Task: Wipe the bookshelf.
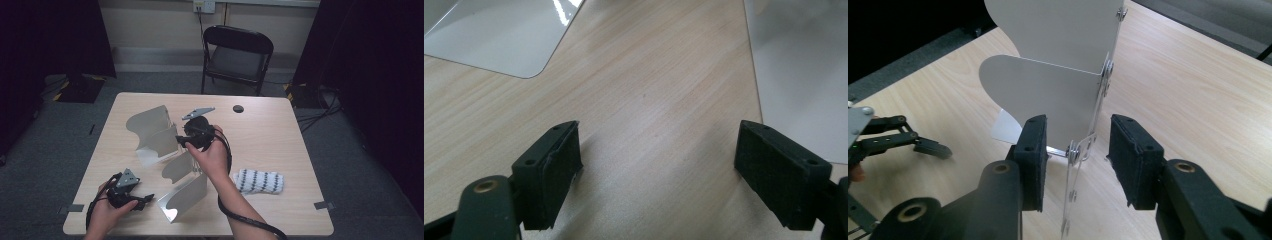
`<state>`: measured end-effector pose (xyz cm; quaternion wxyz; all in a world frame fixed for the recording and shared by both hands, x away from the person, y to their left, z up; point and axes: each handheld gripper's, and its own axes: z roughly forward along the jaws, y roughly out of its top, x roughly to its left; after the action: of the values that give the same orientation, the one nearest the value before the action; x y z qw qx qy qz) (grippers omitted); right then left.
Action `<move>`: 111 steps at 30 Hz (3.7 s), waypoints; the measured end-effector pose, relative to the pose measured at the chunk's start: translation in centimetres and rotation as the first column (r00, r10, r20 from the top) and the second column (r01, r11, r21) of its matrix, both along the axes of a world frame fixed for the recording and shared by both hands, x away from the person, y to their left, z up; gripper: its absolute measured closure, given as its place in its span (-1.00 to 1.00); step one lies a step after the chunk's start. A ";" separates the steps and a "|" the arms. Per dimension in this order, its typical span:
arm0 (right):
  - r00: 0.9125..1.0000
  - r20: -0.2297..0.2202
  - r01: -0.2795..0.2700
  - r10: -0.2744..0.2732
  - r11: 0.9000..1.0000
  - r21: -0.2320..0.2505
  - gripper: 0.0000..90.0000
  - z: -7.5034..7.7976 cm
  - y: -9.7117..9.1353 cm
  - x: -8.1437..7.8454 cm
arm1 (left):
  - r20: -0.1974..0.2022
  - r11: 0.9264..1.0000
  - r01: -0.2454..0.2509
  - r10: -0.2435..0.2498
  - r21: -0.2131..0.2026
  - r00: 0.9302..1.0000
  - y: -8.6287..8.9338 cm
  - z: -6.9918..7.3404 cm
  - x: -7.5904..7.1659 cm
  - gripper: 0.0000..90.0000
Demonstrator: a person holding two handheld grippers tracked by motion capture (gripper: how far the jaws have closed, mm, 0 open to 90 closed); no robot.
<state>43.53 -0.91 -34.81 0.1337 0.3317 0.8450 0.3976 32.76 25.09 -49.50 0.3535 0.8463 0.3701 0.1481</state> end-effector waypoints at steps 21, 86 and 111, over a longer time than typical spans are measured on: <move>0.999 -0.032 0.015 -0.017 0.999 -0.044 0.64 -0.9 1.1 0.6 | -0.001 1.000 -0.001 0.001 0.001 1.000 0.1 0.0 0.1 -0.59; 0.971 0.013 0.234 -0.238 0.961 0.149 0.89 1.6 -4.5 -0.9 | 0.016 1.000 0.000 0.000 0.004 1.000 -0.2 0.4 0.0 -0.58; 0.910 -0.074 0.414 -0.407 0.898 0.147 0.88 -0.7 -11.3 -1.1 | 0.012 0.999 0.033 -0.033 0.022 0.999 -1.5 0.4 0.1 -0.57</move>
<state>42.45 -12.16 -35.50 0.1702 0.5200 0.7242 0.4198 32.82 23.63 -49.11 0.3491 0.8551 0.3522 0.1512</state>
